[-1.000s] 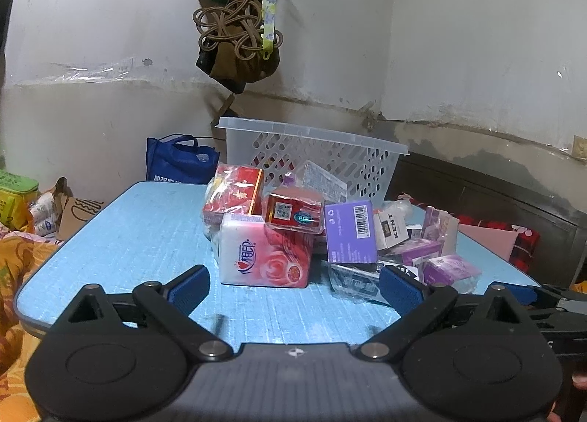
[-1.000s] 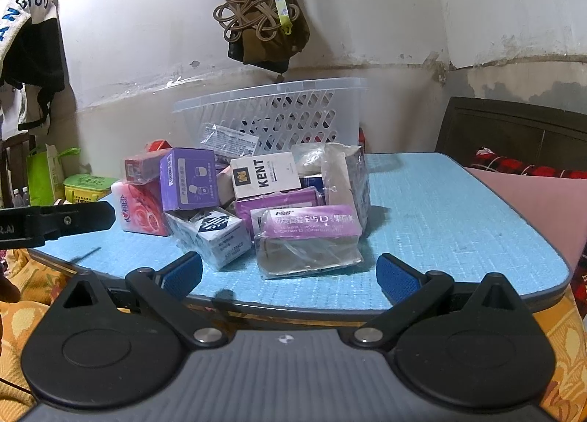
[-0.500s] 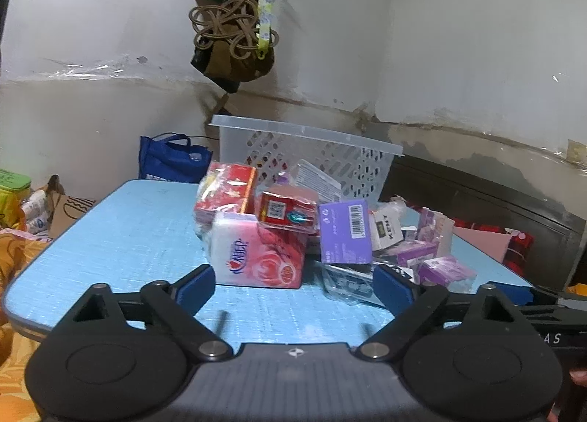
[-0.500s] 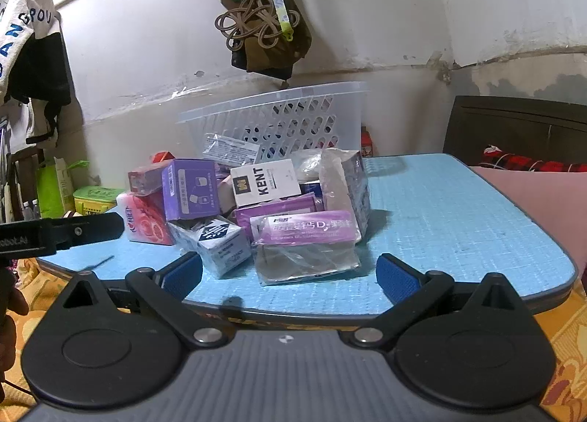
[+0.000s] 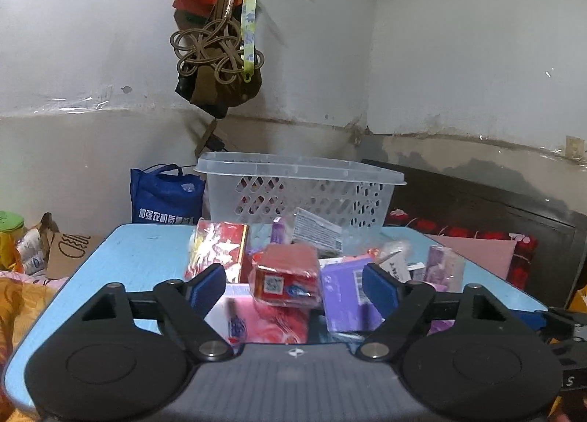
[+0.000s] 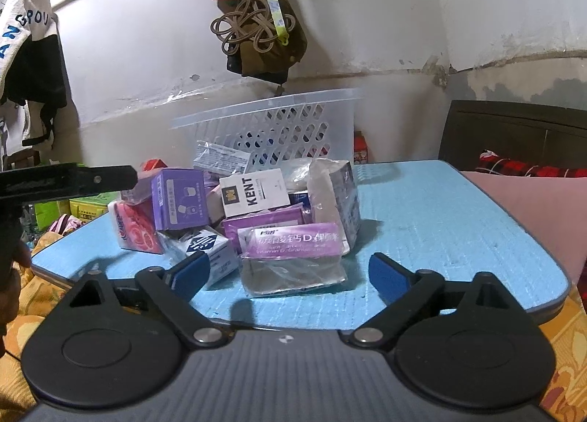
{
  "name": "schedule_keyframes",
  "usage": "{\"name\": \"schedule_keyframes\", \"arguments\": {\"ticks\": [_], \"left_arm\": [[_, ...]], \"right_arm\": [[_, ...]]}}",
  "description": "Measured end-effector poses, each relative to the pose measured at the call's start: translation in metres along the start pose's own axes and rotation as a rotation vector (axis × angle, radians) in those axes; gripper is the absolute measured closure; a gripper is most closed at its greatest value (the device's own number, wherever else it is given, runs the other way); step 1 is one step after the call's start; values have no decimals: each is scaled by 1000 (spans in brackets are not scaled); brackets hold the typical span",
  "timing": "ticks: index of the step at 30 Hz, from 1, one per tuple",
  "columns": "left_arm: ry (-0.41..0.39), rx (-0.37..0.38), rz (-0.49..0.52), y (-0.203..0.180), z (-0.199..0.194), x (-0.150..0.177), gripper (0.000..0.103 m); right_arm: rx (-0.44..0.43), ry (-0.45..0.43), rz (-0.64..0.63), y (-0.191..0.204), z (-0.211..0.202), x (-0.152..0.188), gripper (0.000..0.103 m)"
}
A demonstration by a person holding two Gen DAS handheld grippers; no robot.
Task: Organize objects
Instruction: 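Grasp the purple calcium box with the right gripper while the left grasps the red box, then carry both boxes into the clear basket and open both grippers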
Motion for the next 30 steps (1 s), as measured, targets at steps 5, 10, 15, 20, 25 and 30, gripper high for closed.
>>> {"name": "schedule_keyframes", "arguments": {"ticks": [5, 10, 15, 20, 25, 30], "left_arm": [[14, 10, 25, -5, 11, 0, 27], [20, 8, 5, 2, 15, 1, 40], [31, 15, -8, 5, 19, 4, 54], [20, 19, -9, 5, 21, 4, 56], [25, 17, 5, 4, 21, 5, 56], [-6, 11, 1, 6, 16, 1, 56]], "right_arm": [[12, 19, -4, -1, 7, 0, 16], [15, 34, -13, 1, 11, 2, 22], [16, 44, -19, 3, 14, 3, 34], [19, 52, -23, 3, 14, 2, 34], [18, 67, -31, 4, 17, 4, 34], [11, 49, -31, 5, 13, 1, 36]]}}
Point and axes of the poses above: each gripper's, at about its wrist camera, not at the fingertips, and z roughly the way its jaws point, y to its left, x to its underside, the point moved 7 cm from there along z, roughly the way its jaws point, and after that the axes turned 12 degrees about z, right-handed, at the moved point
